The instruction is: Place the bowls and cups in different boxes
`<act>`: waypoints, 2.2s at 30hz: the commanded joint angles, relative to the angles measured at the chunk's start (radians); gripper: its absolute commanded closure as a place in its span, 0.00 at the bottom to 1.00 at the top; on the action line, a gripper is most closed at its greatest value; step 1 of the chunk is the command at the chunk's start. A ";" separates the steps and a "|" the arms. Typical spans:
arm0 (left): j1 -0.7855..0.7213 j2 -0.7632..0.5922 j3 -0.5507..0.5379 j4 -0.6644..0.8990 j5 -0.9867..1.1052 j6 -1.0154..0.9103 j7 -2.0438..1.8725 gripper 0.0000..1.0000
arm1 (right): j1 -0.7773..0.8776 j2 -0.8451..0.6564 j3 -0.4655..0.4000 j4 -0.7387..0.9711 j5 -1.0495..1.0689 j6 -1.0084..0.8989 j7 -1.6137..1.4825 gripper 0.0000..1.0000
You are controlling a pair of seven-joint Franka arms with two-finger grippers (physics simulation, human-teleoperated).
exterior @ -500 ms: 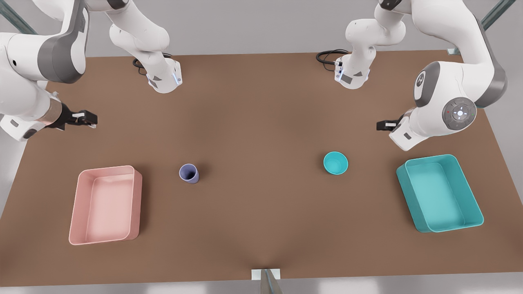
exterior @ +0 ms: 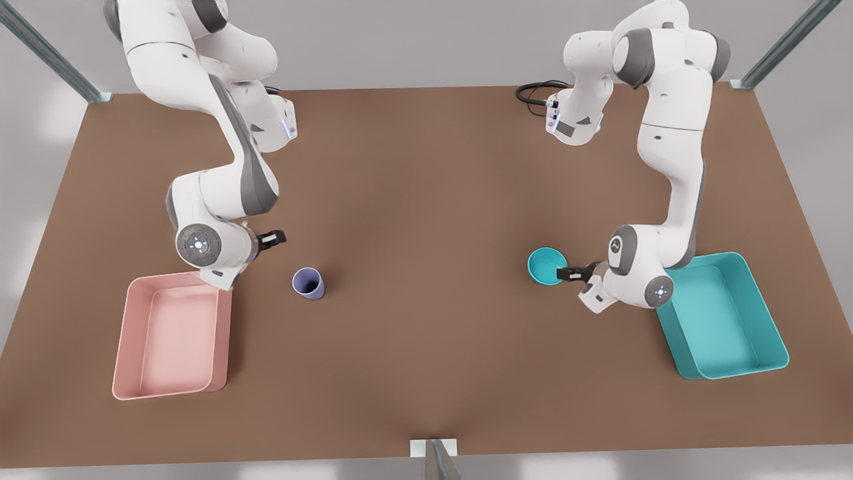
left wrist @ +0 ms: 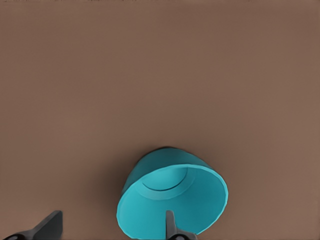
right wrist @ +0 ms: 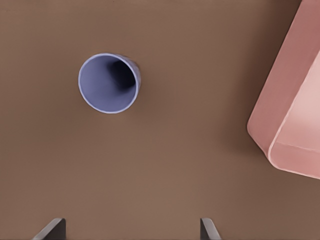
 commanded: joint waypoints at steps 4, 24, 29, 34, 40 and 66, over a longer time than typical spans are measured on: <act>-0.005 0.014 0.002 -0.042 -0.041 0.154 0.264 0.00 | 0.012 0.064 0.000 -0.038 0.050 0.387 0.265 0.00; 0.147 -0.136 0.194 0.288 0.028 -0.222 0.123 0.79 | 0.007 0.173 -0.003 -0.176 0.004 0.585 0.266 0.00; 0.317 0.085 0.238 0.538 0.059 -0.199 0.148 0.79 | 0.000 0.208 -0.002 -0.173 -0.004 0.587 0.266 0.00; 0.319 0.131 0.252 0.402 0.062 -0.012 0.215 0.79 | 0.009 0.238 -0.003 -0.151 -0.006 0.584 0.265 0.37; 0.340 0.188 0.270 0.402 0.062 0.050 0.258 0.79 | 0.015 0.230 0.000 -0.127 -0.006 0.556 0.256 0.79; 0.063 -0.348 -0.007 0.454 0.340 -0.642 0.065 0.00 | -0.431 0.466 -0.032 0.320 -0.006 0.435 -0.547 0.79</act>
